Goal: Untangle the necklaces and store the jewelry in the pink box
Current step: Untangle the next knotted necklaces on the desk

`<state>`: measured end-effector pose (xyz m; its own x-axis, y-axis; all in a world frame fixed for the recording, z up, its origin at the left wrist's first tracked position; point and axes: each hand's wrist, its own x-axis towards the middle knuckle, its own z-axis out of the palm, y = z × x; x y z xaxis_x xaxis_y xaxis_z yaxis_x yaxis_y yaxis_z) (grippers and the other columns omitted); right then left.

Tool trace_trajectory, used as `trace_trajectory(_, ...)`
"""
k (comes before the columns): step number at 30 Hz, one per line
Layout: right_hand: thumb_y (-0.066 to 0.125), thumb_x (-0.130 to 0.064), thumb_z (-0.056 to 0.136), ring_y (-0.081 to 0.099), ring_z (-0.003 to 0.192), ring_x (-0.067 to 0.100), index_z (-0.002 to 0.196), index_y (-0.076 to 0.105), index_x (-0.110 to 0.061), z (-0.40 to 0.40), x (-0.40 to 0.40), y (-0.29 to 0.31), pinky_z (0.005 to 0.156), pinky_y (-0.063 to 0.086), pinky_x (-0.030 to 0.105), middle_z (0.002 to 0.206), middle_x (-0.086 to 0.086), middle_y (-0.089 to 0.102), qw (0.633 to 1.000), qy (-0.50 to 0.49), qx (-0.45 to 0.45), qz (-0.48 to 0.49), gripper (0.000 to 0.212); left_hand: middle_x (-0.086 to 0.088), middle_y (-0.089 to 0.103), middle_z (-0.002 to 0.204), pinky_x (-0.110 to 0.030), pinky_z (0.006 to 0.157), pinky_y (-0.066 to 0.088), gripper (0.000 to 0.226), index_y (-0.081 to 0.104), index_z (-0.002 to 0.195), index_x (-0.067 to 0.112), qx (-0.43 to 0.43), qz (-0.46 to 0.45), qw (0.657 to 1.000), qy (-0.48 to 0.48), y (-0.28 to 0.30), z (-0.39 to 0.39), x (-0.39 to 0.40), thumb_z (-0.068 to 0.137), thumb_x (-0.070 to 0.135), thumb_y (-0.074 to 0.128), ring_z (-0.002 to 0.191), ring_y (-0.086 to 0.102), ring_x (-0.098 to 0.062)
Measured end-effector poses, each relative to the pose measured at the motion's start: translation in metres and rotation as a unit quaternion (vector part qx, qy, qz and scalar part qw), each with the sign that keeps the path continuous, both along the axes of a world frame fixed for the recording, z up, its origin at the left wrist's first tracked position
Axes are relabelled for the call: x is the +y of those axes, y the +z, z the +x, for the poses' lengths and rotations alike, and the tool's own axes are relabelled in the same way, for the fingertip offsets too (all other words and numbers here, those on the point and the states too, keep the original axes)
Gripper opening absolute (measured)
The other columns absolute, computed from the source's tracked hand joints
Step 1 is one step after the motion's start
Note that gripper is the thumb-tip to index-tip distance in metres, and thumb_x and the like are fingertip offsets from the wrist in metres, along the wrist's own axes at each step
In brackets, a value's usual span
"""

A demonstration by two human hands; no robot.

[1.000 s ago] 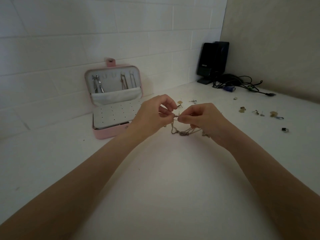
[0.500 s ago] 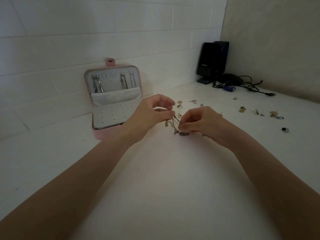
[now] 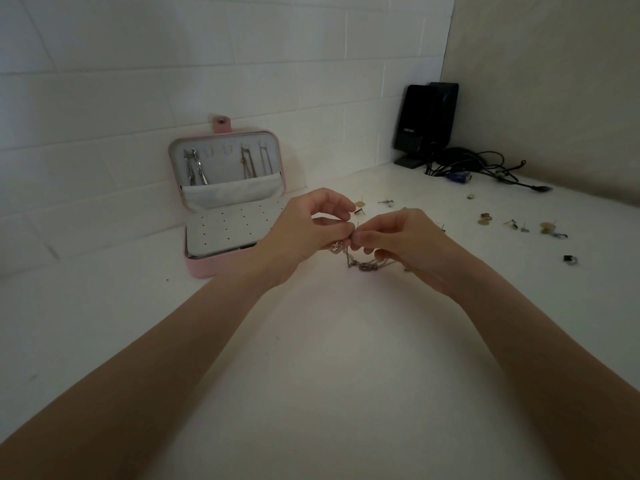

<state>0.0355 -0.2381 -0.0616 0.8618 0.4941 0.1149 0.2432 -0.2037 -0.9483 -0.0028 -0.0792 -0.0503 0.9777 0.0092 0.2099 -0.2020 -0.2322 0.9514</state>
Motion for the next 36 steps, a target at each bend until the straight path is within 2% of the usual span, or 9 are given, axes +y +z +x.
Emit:
trace_trajectory(3, 0.064, -0.008, 0.083, 0.053, 0.06, 0.002, 0.076, 0.071, -0.008, 0.0, 0.0, 0.001, 0.06, 0.042, 0.018, 0.067, -0.004, 0.066, 1.0, -0.015, -0.005, -0.003, 0.01, 0.0, 0.06, 0.089, -0.022, 0.065, 0.054, 0.021, 0.062, 0.09, 0.015, 0.007, 0.003, 1.0, -0.004, 0.0, 0.0, 0.0, 0.083, -0.004, 0.062, 0.064, 0.062, -0.011)
trace_trajectory(5, 0.061, -0.005, 0.084, 0.052, 0.059, 0.005, 0.074, 0.068, -0.006, 0.0, 0.001, 0.001, 0.058, 0.042, 0.019, 0.062, -0.004, 0.062, 1.0, -0.018, 0.007, 0.005, 0.012, 0.0, 0.06, 0.089, -0.019, 0.061, 0.05, 0.022, 0.062, 0.091, 0.016, 0.008, 0.022, 1.0, -0.006, -0.001, 0.0, -0.001, 0.082, -0.004, 0.062, 0.061, 0.059, -0.008)
trace_trajectory(9, 0.054, -0.002, 0.084, 0.048, 0.056, 0.009, 0.065, 0.06, -0.004, -0.002, 0.002, 0.001, 0.055, 0.037, 0.022, 0.057, 0.0, 0.055, 0.997, 0.006, 0.069, 0.029, 0.02, 0.002, 0.062, 0.088, -0.012, 0.059, 0.047, 0.024, 0.061, 0.093, 0.018, 0.003, 0.094, 0.995, -0.023, -0.001, 0.0, -0.004, 0.081, -0.002, 0.064, 0.064, 0.059, -0.005)
trace_trajectory(13, 0.05, 0.0, 0.085, 0.046, 0.055, 0.01, 0.061, 0.056, -0.003, -0.002, 0.001, 0.002, 0.055, 0.038, 0.023, 0.056, 0.002, 0.052, 0.995, 0.0, 0.076, 0.068, 0.025, 0.006, 0.063, 0.077, -0.014, 0.064, 0.048, 0.033, 0.057, 0.081, 0.026, -0.017, 0.178, 0.984, -0.016, -0.004, 0.001, -0.006, 0.077, -0.006, 0.062, 0.065, 0.059, -0.006)
trace_trajectory(17, 0.052, -0.001, 0.086, 0.05, 0.06, 0.01, 0.064, 0.059, -0.003, 0.0, -0.002, 0.004, 0.056, 0.041, 0.02, 0.063, 0.001, 0.056, 0.989, -0.011, 0.08, 0.122, 0.022, 0.006, 0.065, 0.076, -0.01, 0.058, 0.045, 0.025, 0.063, 0.078, 0.02, 0.005, 0.107, 0.994, -0.003, -0.005, 0.001, -0.001, 0.082, -0.004, 0.062, 0.061, 0.058, -0.001)
trace_trajectory(20, 0.053, -0.004, 0.087, 0.051, 0.063, 0.009, 0.068, 0.059, -0.006, 0.001, -0.002, 0.004, 0.057, 0.042, 0.02, 0.07, 0.003, 0.06, 0.983, -0.01, 0.098, 0.155, 0.021, 0.001, 0.065, 0.078, -0.011, 0.064, 0.048, 0.014, 0.066, 0.081, 0.013, 0.033, 0.057, 0.998, -0.024, -0.007, 0.002, -0.001, 0.083, -0.001, 0.064, 0.067, 0.059, -0.004)
trace_trajectory(23, 0.053, -0.005, 0.089, 0.051, 0.06, 0.009, 0.07, 0.059, -0.007, 0.002, -0.004, 0.005, 0.057, 0.043, 0.02, 0.068, 0.003, 0.063, 0.974, -0.007, 0.116, 0.193, 0.02, -0.001, 0.063, 0.075, -0.013, 0.068, 0.051, 0.008, 0.068, 0.083, 0.008, 0.059, 0.007, 0.998, -0.037, -0.009, 0.001, -0.003, 0.082, 0.0, 0.065, 0.063, 0.061, -0.002)
trace_trajectory(31, 0.058, -0.01, 0.088, 0.049, 0.056, 0.01, 0.078, 0.057, -0.009, 0.004, -0.007, 0.005, 0.054, 0.043, 0.02, 0.06, 0.001, 0.053, 0.97, -0.024, 0.149, 0.191, 0.01, 0.001, 0.065, 0.07, -0.014, 0.063, 0.051, 0.007, 0.069, 0.09, 0.006, 0.106, -0.059, 0.992, -0.02, -0.009, 0.001, 0.0, 0.084, 0.008, 0.065, 0.063, 0.062, -0.003)
trace_trajectory(36, 0.059, -0.009, 0.088, 0.054, 0.059, 0.009, 0.084, 0.061, -0.011, 0.005, -0.005, 0.002, 0.058, 0.046, 0.019, 0.061, -0.001, 0.056, 0.967, -0.034, 0.157, 0.196, 0.005, 0.0, 0.064, 0.071, -0.015, 0.061, 0.051, 0.009, 0.069, 0.091, 0.007, 0.136, -0.142, 0.981, -0.007, -0.008, 0.003, 0.003, 0.084, 0.012, 0.066, 0.065, 0.061, -0.008)
